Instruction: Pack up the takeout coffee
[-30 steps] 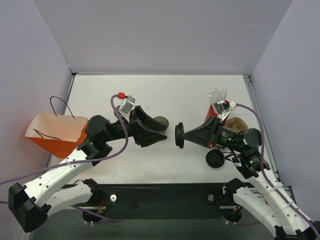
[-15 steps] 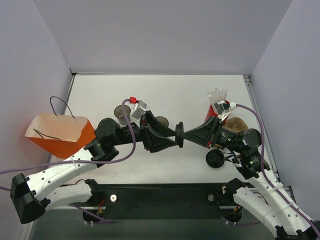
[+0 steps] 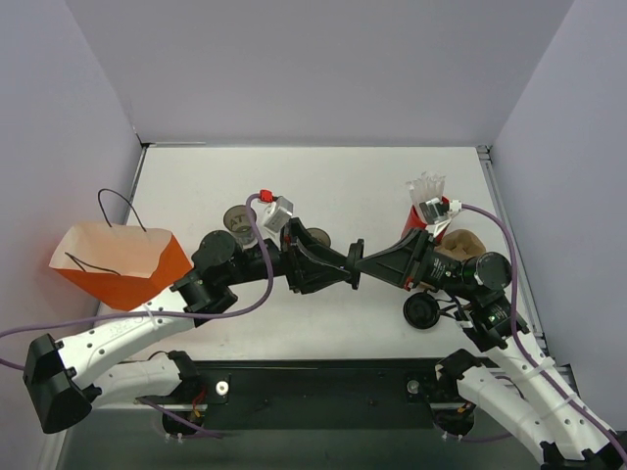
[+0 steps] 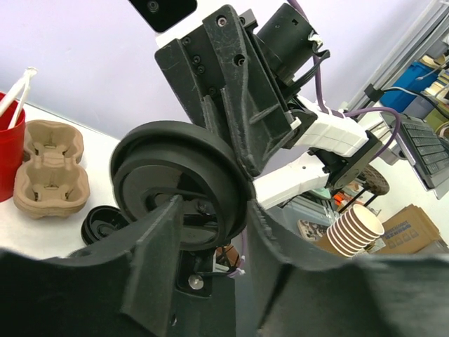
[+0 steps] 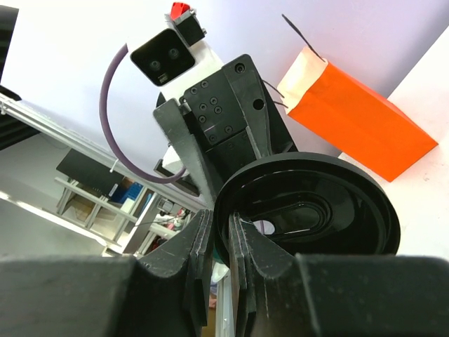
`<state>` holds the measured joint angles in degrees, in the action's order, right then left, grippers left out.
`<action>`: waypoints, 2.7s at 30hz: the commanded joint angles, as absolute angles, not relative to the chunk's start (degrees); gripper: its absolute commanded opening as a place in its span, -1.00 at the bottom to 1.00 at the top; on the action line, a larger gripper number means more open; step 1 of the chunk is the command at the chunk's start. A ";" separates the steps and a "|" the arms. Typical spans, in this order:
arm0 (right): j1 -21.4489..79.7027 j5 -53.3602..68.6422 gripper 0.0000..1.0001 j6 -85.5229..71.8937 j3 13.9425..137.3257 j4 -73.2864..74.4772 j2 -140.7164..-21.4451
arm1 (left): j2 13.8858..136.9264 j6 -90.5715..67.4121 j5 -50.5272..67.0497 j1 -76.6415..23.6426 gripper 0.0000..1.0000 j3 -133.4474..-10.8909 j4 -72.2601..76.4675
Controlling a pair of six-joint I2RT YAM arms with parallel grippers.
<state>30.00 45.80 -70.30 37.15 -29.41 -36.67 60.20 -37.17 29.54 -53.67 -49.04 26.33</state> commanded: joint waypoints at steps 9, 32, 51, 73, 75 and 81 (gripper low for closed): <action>30.85 45.35 -0.68 -69.87 36.21 -33.23 -36.83 | 59.59 -38.93 28.39 -54.67 -0.74 -49.66 32.52; 30.59 20.48 0.96 -39.38 47.63 20.47 -28.04 | 79.44 -8.36 -8.60 -49.57 -1.00 -83.03 -40.49; 30.67 15.47 0.97 -33.40 50.62 26.98 -30.67 | 105.64 -5.45 -9.23 -48.78 -1.00 -103.09 -53.88; 30.67 14.50 0.96 -33.13 51.68 28.56 -30.06 | 111.97 -5.27 -7.47 -48.69 -0.94 -104.85 -53.18; 30.76 14.41 0.96 -33.22 51.51 28.57 -30.06 | 112.41 -5.27 -7.12 -48.60 -0.93 -104.85 -53.09; 30.76 14.41 0.96 -33.31 51.24 28.65 -29.88 | 113.29 -5.10 -8.08 -48.69 -0.92 -105.47 -53.17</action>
<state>30.44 15.33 -33.76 49.41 28.75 -30.20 112.81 -5.65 -8.10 -48.64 -102.17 -53.65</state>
